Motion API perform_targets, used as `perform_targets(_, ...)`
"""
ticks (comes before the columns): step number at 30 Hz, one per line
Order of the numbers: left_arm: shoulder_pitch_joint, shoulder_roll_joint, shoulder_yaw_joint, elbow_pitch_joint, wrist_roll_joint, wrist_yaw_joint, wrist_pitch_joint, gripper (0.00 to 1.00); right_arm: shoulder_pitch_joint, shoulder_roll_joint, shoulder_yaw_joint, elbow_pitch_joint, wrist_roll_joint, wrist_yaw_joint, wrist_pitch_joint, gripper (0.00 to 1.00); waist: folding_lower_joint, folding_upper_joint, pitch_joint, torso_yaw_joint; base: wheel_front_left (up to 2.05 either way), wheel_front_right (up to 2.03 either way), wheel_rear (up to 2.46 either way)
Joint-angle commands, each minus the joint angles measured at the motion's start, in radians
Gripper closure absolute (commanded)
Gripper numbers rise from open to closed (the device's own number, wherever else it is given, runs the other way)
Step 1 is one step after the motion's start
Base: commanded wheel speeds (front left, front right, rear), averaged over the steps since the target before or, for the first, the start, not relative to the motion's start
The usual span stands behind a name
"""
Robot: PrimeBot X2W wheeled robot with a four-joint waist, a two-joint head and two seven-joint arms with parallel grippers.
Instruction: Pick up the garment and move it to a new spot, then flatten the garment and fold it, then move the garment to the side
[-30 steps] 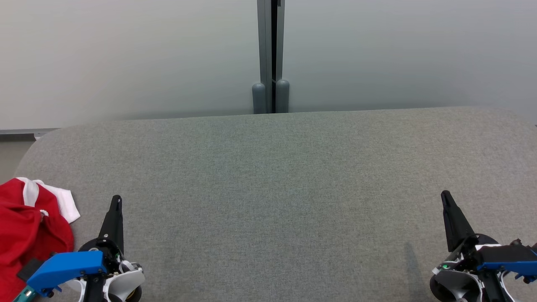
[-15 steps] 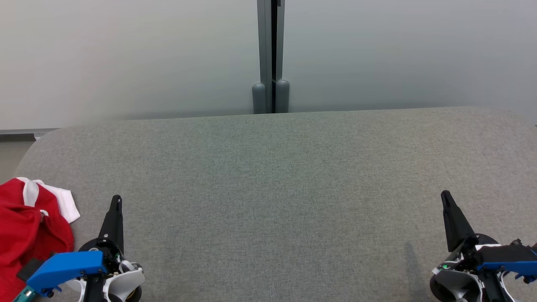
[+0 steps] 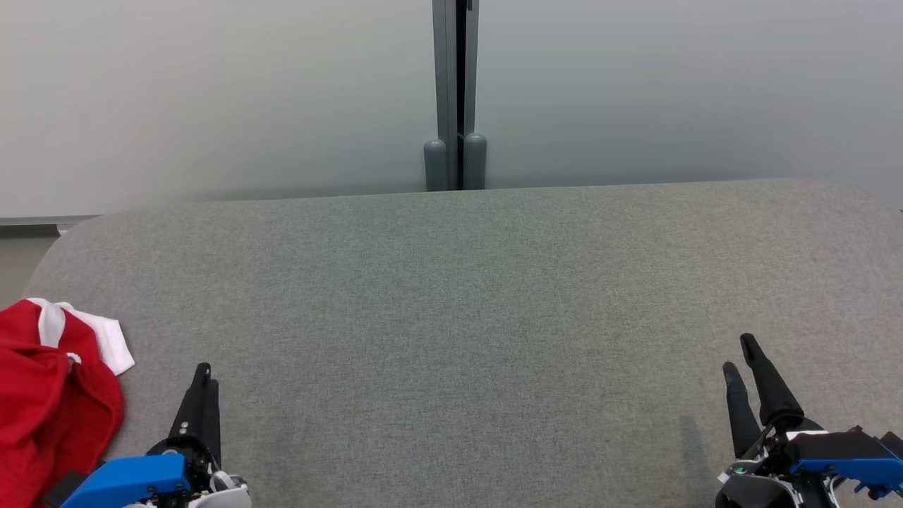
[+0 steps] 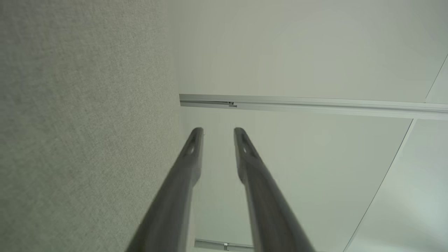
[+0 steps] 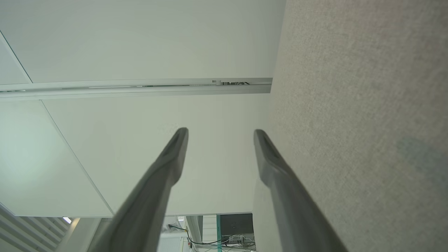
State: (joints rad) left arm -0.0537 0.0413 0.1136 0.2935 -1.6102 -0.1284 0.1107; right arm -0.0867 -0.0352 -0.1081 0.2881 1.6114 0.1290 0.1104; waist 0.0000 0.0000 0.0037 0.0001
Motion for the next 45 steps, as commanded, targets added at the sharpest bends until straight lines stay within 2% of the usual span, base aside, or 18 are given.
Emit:
perform_targets(1,-0.023,0.007,0.002,-0.016,0.005,0.0,-0.009,0.0,-0.014,-0.003,0.007,-0.018,-0.008,0.0,-0.012,0.0,0.0,0.0,0.0,0.0,0.0,0.0,0.0)
perform_targets(8,-0.032,0.03,-0.016,-0.005,0.071,-0.001,-0.049,0.0,-0.025,-0.012,0.033,-0.017,-0.077,0.0,-0.049,0.0,0.0,0.0,0.001,0.001,0.0,0.0,0.0)
perform_targets(45,-0.068,0.083,-0.047,0.046,0.732,-0.002,-0.195,0.0,-0.067,-0.011,0.083,0.006,-0.762,0.001,-0.195,0.0,0.0,0.0,0.009,-0.005,0.0,0.0,0.0)
